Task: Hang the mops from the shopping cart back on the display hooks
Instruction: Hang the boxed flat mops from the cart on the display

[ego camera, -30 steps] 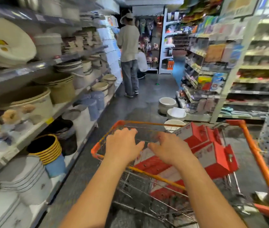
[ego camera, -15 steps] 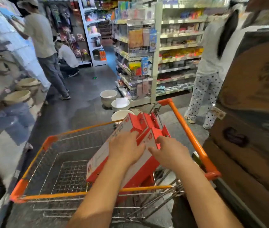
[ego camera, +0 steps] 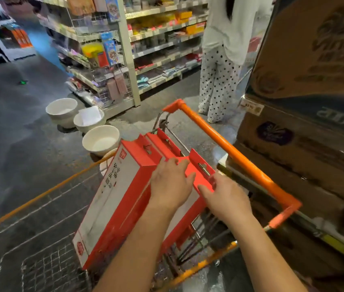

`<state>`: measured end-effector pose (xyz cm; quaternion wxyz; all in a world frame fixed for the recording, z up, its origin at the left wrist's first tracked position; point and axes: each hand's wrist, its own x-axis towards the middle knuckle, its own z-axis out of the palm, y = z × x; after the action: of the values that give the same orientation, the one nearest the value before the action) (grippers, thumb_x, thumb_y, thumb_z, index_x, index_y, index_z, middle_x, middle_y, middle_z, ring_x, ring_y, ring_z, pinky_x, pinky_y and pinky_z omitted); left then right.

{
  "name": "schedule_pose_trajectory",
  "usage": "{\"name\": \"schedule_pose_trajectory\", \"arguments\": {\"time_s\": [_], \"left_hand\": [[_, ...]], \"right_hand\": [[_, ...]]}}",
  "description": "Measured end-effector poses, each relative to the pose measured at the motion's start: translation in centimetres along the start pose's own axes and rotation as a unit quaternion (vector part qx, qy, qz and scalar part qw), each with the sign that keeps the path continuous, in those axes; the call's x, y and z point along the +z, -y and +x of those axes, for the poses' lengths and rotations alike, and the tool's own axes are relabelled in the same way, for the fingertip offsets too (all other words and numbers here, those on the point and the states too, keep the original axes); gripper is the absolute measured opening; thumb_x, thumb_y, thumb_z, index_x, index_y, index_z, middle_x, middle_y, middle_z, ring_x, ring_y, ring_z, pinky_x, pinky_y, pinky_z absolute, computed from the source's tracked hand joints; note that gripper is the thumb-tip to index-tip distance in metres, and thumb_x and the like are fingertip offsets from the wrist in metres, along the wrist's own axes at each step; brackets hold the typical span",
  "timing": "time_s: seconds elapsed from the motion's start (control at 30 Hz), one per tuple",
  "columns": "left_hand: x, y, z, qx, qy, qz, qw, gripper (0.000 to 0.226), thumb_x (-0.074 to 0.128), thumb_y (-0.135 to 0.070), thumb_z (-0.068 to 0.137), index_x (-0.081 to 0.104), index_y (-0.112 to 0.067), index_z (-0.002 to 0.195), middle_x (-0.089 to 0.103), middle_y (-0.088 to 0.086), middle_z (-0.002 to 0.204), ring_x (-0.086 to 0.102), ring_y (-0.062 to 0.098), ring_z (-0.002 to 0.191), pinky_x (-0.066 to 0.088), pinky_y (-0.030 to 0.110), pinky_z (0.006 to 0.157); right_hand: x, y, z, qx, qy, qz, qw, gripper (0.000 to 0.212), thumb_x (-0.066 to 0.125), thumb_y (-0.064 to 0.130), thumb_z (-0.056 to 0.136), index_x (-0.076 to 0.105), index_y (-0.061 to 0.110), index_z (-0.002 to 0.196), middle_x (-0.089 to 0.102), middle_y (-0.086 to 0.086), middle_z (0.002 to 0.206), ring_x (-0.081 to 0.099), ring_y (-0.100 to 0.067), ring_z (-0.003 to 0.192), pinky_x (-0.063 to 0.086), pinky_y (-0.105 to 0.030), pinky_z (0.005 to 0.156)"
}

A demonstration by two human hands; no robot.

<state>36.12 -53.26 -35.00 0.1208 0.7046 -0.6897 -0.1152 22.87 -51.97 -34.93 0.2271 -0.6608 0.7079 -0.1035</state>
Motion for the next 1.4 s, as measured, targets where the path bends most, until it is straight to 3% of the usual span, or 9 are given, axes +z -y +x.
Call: {"name": "schedule_pose_trajectory", "arguments": {"time_s": [0.33, 0.57, 0.77, 0.83, 0.93, 1.07, 1.17, 1.3, 1.4], "left_hand": [[4.6, 2.8, 1.6, 0.059, 0.035, -0.002, 0.998, 0.04, 0.035, -0.053, 0.097, 0.049, -0.04, 0.132, 0.016, -0.007, 0.16, 0.001, 0.02, 0.148, 0.007, 0.051, 0.118], [4.2, 4.5, 0.1, 0.052, -0.006, -0.063, 0.997, 0.039, 0.042, -0.049, 0.096, 0.054, -0.036, 0.131, 0.018, -0.004, 0.159, 0.0, 0.017, 0.149, 0.003, 0.051, 0.117], [3.3, 7.8, -0.4, 0.066, -0.102, -0.214, 0.969, 0.047, 0.042, -0.046, 0.09, 0.066, -0.013, 0.114, 0.046, 0.01, 0.14, 0.042, 0.028, 0.131, 0.032, 0.046, 0.11], [2.1, 8.6, -1.0, 0.044, -0.123, -0.287, 0.949, 0.042, 0.049, -0.041, 0.09, 0.063, -0.012, 0.117, 0.045, 0.008, 0.14, 0.04, 0.022, 0.13, 0.028, 0.031, 0.109], [0.3, 9.1, -1.7, -0.001, -0.154, -0.402, 0.902, 0.033, 0.062, -0.03, 0.091, 0.053, -0.028, 0.123, 0.036, -0.005, 0.142, 0.032, 0.008, 0.132, 0.031, 0.032, 0.111], [-1.7, 8.8, -2.4, -0.071, -0.165, -0.476, 0.861, 0.062, 0.072, -0.023, 0.083, 0.041, -0.03, 0.137, 0.038, -0.006, 0.143, 0.039, 0.006, 0.128, 0.043, 0.031, 0.1], [-2.7, 7.4, -2.8, -0.07, -0.145, -0.543, 0.824, 0.051, 0.074, -0.015, 0.081, 0.05, -0.038, 0.119, 0.056, -0.013, 0.119, 0.054, 0.002, 0.111, 0.047, 0.015, 0.079], [-4.7, 6.3, -3.4, -0.078, -0.145, -0.548, 0.82, 0.042, 0.081, -0.033, 0.066, 0.06, -0.038, 0.103, 0.072, -0.012, 0.099, 0.068, 0.006, 0.094, 0.056, 0.023, 0.075], [-7.3, 5.2, -4.3, -0.076, -0.175, -0.549, 0.814, 0.033, 0.073, -0.004, 0.08, 0.06, -0.03, 0.094, 0.072, -0.02, 0.075, 0.068, -0.003, 0.072, 0.053, 0.013, 0.061]], "right_hand": [[4.4, -1.4, -0.5, 0.149, -0.014, 0.091, 0.985, 0.062, 0.063, 0.066, 0.075, 0.043, 0.021, 0.113, 0.06, -0.001, 0.112, 0.06, -0.025, 0.104, 0.051, -0.042, 0.085], [8.3, -0.2, -1.0, 0.181, 0.013, 0.251, 0.951, 0.059, 0.083, 0.045, 0.065, 0.051, 0.019, 0.106, 0.065, 0.001, 0.101, 0.062, -0.018, 0.092, 0.052, -0.035, 0.08], [9.9, 2.8, -1.7, 0.135, -0.082, 0.302, 0.94, 0.075, 0.086, 0.051, 0.048, 0.055, 0.028, 0.112, 0.068, 0.006, 0.103, 0.064, -0.017, 0.098, 0.053, -0.04, 0.088], [9.2, 3.6, -1.7, 0.112, -0.099, 0.301, 0.942, 0.071, 0.084, 0.054, 0.045, 0.055, 0.031, 0.105, 0.067, 0.01, 0.095, 0.064, -0.016, 0.094, 0.053, -0.042, 0.086], [6.9, 4.8, -1.6, 0.065, -0.114, 0.31, 0.942, 0.059, 0.088, 0.048, 0.048, 0.054, 0.034, 0.094, 0.06, 0.02, 0.083, 0.062, -0.012, 0.087, 0.053, -0.039, 0.083], [3.3, 4.9, -1.7, 0.022, -0.125, 0.355, 0.926, 0.054, 0.089, 0.046, 0.047, 0.052, 0.038, 0.085, 0.058, 0.025, 0.082, 0.06, -0.009, 0.088, 0.054, -0.043, 0.085], [0.3, 5.3, -2.3, -0.019, -0.121, 0.393, 0.911, 0.054, 0.086, 0.052, 0.04, 0.056, 0.042, 0.083, 0.064, 0.024, 0.086, 0.062, -0.007, 0.093, 0.054, -0.046, 0.086], [-4.4, 5.4, -2.7, -0.1, -0.087, 0.445, 0.886, 0.069, 0.085, 0.053, 0.032, 0.062, 0.037, 0.095, 0.071, 0.014, 0.095, 0.067, -0.009, 0.092, 0.056, -0.045, 0.084], [-7.8, 5.4, -3.1, -0.166, -0.054, 0.47, 0.866, 0.073, 0.086, 0.048, 0.031, 0.065, 0.029, 0.098, 0.072, 0.009, 0.096, 0.069, -0.01, 0.089, 0.057, -0.043, 0.083]]}}
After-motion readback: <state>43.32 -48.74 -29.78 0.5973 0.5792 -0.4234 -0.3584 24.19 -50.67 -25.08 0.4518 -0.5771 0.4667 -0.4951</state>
